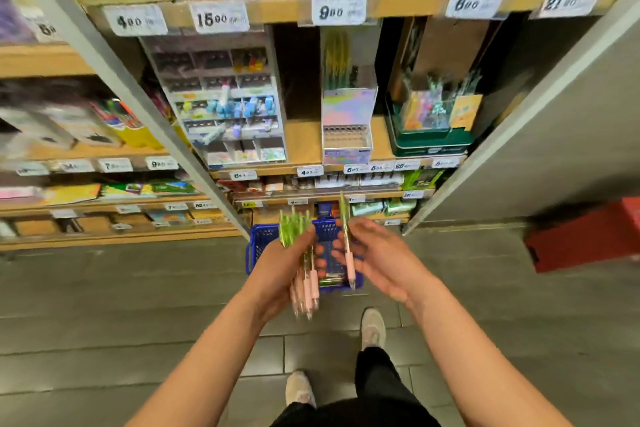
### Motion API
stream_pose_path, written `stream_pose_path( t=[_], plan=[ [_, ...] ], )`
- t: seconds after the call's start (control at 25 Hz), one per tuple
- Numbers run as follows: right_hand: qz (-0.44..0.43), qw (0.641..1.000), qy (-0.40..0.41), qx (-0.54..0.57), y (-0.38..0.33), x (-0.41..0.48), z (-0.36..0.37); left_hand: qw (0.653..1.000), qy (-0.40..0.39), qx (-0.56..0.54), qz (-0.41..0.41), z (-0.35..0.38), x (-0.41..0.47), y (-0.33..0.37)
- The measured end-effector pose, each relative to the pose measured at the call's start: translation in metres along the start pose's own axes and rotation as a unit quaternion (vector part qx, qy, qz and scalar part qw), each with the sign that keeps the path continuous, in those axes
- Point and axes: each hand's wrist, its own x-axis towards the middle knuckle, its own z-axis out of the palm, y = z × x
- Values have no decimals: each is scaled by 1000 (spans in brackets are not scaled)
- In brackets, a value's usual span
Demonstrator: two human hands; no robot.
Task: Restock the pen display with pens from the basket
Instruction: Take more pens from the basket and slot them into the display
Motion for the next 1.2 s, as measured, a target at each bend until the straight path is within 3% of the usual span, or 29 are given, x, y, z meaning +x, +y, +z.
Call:
stream_pose_path(
  t=[0.28,0.48,0.72,0.88,1.2],
  plan=[
    [-18,997,-54,-44,-73,0,-28,999,-2,-10,53,66,22,32],
    [-14,983,-35,-178,-114,18,-49,998,7,-19,65,106,58,39],
    [11,988,-13,-150,-141,66,-59,998,-1,-50,29,118,115,45],
    [-31,991,-8,-129,-155,123,-57,998,-17,-46,42,99,175,68],
    [-103,983,-46,-142,-183,234,-56,988,-52,23,146,85,287,107]
  ],
)
